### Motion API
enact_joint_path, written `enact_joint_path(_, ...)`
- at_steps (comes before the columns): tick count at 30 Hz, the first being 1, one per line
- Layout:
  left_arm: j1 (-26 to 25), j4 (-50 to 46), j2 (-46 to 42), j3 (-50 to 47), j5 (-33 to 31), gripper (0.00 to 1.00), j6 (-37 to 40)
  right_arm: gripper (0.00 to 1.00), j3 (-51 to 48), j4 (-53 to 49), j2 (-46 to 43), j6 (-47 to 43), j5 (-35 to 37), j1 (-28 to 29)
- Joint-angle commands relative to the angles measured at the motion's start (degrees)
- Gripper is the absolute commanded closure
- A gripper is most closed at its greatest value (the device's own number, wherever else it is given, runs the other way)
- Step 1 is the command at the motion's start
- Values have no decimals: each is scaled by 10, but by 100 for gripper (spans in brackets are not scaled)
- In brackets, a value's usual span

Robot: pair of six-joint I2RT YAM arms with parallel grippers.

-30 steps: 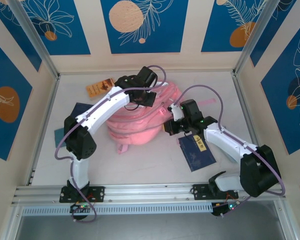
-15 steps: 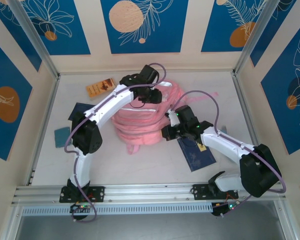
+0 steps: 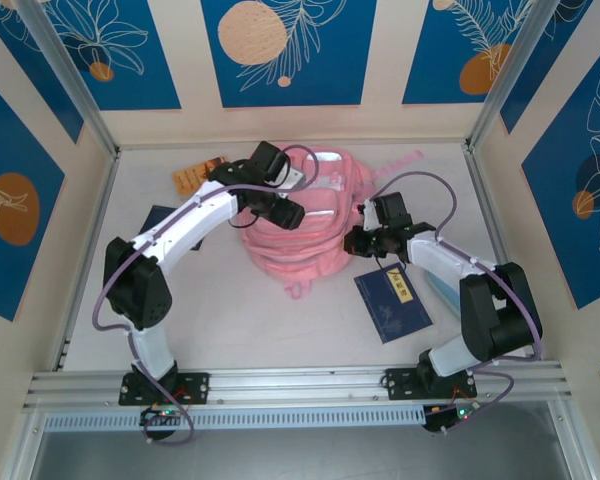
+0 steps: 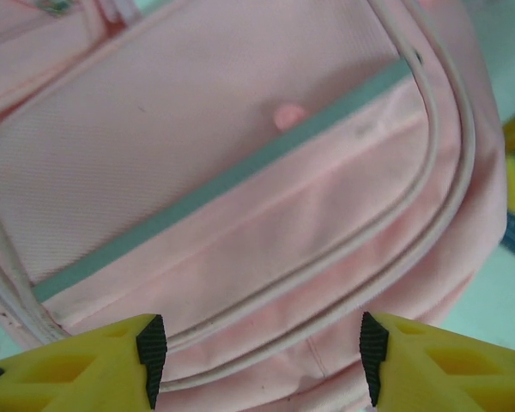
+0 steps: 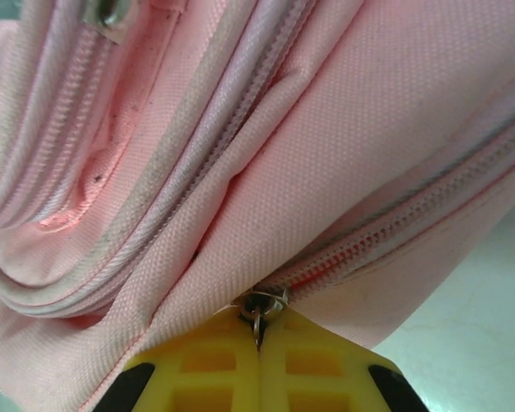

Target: Pack the student bag

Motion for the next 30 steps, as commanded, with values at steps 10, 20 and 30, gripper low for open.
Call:
enact_joint_path(10, -57, 30, 81, 14, -57, 37, 150, 100, 29, 1, -3, -7, -89, -23)
enact_joint_path(20, -52, 48, 116, 53, -83, 58, 169, 100, 27, -7, -15, 1, -95, -23)
enact_joint_path(30, -25, 48, 115, 55, 14, 46, 187, 100, 36, -52, -30, 2, -91, -16)
